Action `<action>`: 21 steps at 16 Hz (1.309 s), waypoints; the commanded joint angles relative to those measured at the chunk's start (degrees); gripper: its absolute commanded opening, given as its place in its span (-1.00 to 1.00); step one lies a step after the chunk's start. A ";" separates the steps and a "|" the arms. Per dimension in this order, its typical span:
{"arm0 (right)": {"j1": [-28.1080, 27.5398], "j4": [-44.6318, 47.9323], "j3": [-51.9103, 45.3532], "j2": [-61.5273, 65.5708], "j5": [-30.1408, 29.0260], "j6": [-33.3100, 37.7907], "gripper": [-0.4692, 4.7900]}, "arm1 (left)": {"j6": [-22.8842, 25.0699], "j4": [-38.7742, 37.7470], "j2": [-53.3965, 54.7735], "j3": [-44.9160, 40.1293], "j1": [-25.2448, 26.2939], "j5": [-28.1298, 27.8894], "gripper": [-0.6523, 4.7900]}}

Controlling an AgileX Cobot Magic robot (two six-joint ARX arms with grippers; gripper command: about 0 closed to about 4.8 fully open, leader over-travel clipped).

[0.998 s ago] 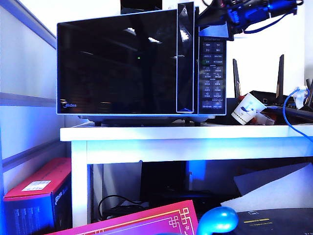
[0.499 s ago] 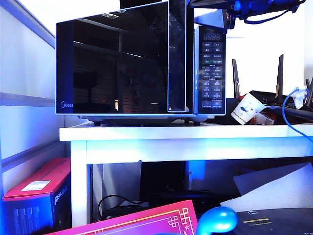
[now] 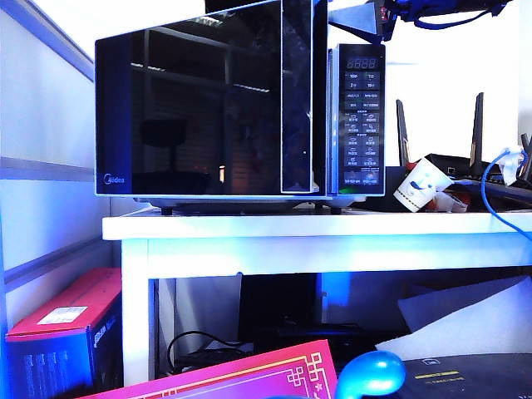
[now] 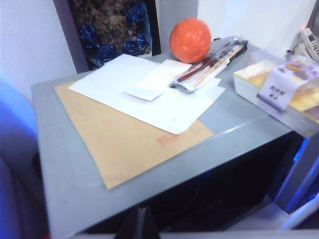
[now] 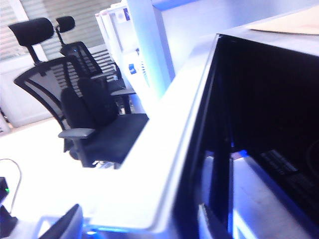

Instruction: Open the microwave door, place the box of snacks from the top of the microwave inside, then close the microwave door.

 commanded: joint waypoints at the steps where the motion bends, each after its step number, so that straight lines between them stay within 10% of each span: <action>1: 0.11 0.61 0.28 -0.31 -2.12 1.64 0.32 | -1.40 4.76 2.56 0.17 -0.07 2.78 -0.78; 21: 0.96 1.05 0.26 -0.28 -10.64 9.29 0.20 | -0.76 8.24 12.79 0.13 -7.96 5.22 -0.78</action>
